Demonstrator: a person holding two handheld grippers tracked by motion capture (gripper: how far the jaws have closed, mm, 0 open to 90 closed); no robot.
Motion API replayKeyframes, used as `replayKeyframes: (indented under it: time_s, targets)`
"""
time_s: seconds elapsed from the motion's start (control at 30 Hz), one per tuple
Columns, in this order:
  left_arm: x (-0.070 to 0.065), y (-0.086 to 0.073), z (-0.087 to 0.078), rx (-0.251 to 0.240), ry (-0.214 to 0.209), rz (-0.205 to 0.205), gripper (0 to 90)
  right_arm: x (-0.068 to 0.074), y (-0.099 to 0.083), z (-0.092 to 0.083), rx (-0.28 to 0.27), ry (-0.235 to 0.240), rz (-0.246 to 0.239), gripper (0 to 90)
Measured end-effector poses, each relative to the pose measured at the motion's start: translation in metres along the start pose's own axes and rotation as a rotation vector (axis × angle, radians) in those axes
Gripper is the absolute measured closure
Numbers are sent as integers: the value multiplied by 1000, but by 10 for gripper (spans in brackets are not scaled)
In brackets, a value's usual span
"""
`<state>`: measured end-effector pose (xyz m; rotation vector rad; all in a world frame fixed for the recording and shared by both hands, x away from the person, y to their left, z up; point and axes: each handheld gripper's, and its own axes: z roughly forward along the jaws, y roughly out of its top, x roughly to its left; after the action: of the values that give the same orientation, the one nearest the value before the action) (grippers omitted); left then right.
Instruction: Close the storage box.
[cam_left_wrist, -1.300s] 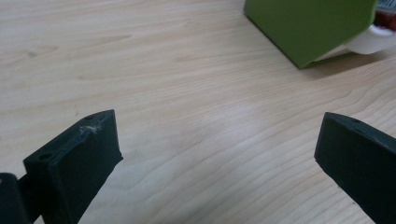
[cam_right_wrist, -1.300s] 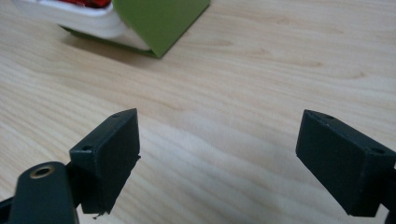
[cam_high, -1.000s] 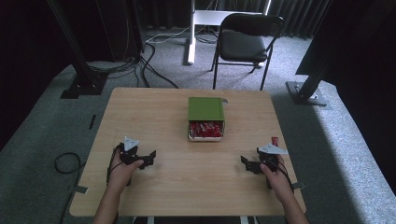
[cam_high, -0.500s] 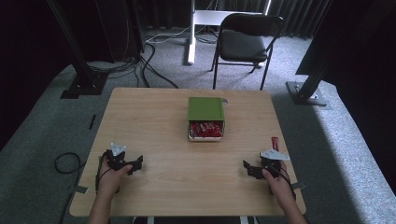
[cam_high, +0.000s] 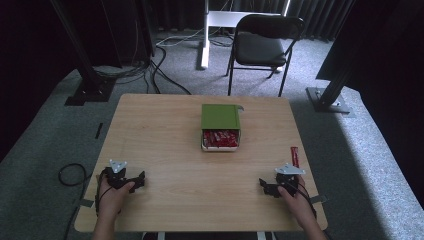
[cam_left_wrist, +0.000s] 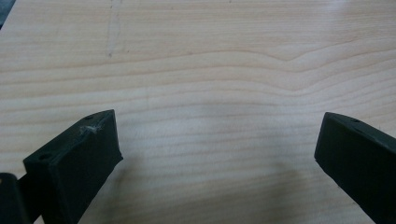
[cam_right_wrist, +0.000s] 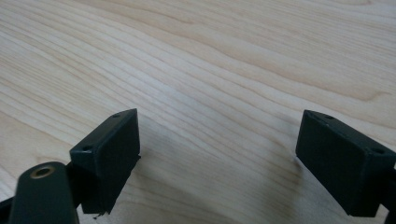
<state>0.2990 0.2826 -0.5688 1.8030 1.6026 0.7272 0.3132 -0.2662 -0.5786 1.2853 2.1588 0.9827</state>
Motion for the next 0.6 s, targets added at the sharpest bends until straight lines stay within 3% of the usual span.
replayKeyframes:
  time_s: [0.13, 0.3, 0.6]
  targets:
    - [1, -3, -2, 13, -19, -14, 9, 1, 0, 0, 16, -7, -2, 126]
    - [3, -7, -5, 41, -2, -31, 10, 0, 0, 1, 17, -8, 1, 125]
    - [-2, -13, -10, 69, 29, -7, 9, -2, 0, 1, 23, 1, 17, 120]
